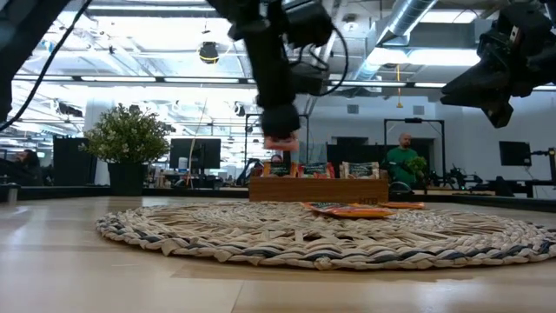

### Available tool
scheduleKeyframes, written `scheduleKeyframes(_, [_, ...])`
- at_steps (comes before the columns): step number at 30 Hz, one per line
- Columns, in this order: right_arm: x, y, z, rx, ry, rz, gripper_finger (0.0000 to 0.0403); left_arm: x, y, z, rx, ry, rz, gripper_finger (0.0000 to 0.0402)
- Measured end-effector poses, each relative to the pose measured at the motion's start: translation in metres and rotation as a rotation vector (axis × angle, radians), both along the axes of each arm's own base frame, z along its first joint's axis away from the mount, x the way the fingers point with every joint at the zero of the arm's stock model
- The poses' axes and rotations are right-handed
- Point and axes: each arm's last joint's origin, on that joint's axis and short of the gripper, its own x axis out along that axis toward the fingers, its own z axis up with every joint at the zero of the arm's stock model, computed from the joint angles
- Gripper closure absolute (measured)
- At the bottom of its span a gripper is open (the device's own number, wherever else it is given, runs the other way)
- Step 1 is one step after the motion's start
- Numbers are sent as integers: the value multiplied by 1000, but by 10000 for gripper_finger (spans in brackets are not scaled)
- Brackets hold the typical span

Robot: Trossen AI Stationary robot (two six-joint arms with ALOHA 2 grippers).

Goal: Pick & Place Tea
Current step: Put the orange tea bag into the left section of the wooden organizer

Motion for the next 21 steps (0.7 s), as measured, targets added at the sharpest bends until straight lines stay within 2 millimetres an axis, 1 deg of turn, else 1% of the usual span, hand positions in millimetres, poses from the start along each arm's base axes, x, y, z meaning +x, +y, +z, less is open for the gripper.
scheduleKeyframes(4, [0, 0, 0, 0, 0, 0, 317, -11, -9, -18, 76, 18, -60, 401])
scheduleKeyframes(7, [0, 0, 0, 0, -1, 0, 317, -12, -15, -29, 149, 26, -73, 401])
scheduleKeyframes(10, [0, 0, 0, 0, -1, -1, 317, -11, -16, -35, 158, -13, -77, 401])
scheduleKeyframes(14, [0, 0, 0, 7, -3, -3, 317, -13, -10, -38, 174, -10, -53, 401])
scheduleKeyframes(17, [0, 0, 0, 8, -4, -3, 317, -13, -4, -37, 153, -51, -24, 401])
scheduleKeyframes(21, [0, 0, 0, 9, -6, -3, 317, -17, 4, -45, 147, -70, -6, 401])
